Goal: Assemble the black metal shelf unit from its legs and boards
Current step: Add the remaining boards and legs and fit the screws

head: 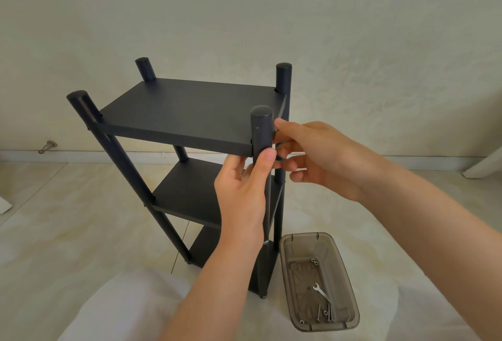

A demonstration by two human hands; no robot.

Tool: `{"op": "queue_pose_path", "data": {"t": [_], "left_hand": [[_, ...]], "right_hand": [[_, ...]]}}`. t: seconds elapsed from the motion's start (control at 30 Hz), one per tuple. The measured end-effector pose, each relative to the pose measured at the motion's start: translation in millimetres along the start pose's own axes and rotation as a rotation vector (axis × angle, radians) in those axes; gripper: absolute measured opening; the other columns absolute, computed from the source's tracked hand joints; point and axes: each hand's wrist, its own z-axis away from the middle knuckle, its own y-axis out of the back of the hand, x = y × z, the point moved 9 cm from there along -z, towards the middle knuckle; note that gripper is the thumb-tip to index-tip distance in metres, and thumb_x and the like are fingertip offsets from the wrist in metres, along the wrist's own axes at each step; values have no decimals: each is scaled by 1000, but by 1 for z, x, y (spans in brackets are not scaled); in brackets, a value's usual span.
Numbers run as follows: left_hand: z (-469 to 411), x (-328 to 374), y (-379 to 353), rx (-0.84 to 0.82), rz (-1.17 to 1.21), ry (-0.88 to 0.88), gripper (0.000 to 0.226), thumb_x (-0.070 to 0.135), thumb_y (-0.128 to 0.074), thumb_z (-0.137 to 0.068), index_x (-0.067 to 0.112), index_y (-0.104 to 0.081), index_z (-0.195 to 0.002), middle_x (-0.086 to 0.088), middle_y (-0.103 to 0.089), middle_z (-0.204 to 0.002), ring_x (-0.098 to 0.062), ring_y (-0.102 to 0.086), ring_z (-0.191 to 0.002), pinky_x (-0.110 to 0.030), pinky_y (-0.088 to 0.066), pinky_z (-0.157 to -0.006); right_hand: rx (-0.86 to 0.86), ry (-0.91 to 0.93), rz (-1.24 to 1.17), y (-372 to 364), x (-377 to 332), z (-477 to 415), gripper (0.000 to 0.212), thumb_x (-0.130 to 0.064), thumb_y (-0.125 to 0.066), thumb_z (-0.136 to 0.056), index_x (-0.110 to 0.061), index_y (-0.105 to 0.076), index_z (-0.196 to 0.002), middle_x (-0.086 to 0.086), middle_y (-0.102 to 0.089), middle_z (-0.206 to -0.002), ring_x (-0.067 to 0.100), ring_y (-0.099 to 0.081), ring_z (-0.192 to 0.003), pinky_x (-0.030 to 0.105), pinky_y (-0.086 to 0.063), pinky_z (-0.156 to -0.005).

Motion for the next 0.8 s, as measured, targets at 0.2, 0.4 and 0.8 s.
{"op": "queue_pose_path", "data": {"t": [0.2, 0.4, 0.8], "left_hand": [[4, 8, 2, 100, -77, -85, 26, 55, -65, -73, 31, -68, -80, 18, -69, -70, 0, -68, -73, -9, -51, -68], [9, 15, -3, 145, -132, -146, 25, 54, -57, -80, 30, -62, -82, 23, -66, -67, 5, -64, -69, -4, -47, -61], [-4, -8, -2, -110, 73, 142, 37, 61, -71, -60, 33, -76, -83, 9, -76, -87, -9, -73, -92, -15, -55, -72]], "right_hand": [[44, 24, -35, 1, 1, -4, 37, -44, -56, -97, -11, -70, -108, 7, -56, -92, 18, -53, -75, 30, -48, -69], [33, 39, 55, 0, -2, -7, 37, -45, -56, -97, -13, -70, -107, 5, -65, -97, 15, -57, -73, 27, -52, -69], [59, 558, 321, 2, -31, 23, 24, -17, -70, -87, -28, -59, -106, -9, -60, -91, 11, -66, -74, 38, -58, -76]]}}
